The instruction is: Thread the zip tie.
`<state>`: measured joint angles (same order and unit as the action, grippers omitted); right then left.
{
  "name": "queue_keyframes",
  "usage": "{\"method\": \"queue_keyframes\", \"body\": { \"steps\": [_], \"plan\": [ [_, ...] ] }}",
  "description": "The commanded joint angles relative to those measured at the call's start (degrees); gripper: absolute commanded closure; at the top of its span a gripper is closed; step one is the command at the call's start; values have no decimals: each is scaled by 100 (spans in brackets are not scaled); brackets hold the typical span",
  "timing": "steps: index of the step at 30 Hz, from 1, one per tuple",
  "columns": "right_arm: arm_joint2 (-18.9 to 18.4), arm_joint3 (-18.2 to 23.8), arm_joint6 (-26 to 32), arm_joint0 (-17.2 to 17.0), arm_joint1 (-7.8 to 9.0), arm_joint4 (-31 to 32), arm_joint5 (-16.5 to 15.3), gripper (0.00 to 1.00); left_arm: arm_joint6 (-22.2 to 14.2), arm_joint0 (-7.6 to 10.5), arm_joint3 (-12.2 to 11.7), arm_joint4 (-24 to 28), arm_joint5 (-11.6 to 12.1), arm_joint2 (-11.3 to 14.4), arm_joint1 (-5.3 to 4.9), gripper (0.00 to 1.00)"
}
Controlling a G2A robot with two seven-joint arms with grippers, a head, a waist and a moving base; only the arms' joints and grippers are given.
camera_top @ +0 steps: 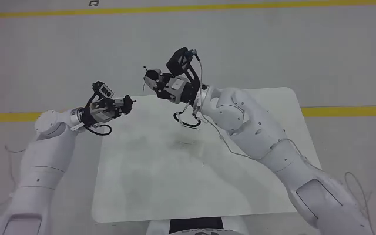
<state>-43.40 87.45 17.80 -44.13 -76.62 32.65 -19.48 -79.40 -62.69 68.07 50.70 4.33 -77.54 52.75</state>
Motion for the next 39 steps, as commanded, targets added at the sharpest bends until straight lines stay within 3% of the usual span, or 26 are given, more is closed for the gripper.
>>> {"method": "queue_keyframes", "body": {
  "steps": [1,6,12,19,22,27,30,35,39],
  "plan": [
    [0,0,0,0,0,0,0,100,0,0,0,0,0,0,0,100],
    [117,201,-140,-248,39,-137,0,100,0,0,0,0,0,0,0,100],
    [453,115,-451,-118,139,-373,0,100,0,0,0,0,0,0,0,100],
    [453,115,-451,-118,139,-373,0,100,129,-36,90,18,-13,31,10,100],
    [419,219,-534,-248,154,-324,0,100,-24,-43,122,6,-9,33,0,100],
    [320,388,-583,-388,286,-486,0,100,-24,-19,276,-87,3,209,-90,100],
    [313,507,-620,-368,393,-626,0,100,-24,8,316,-6,108,315,-158,100],
    [346,623,-752,-329,599,-909,0,100,-24,28,428,174,475,547,-252,100],
    [402,728,-750,-314,815,-1139,0,100,-24,-23,529,377,996,771,-307,100]
  ]
}}
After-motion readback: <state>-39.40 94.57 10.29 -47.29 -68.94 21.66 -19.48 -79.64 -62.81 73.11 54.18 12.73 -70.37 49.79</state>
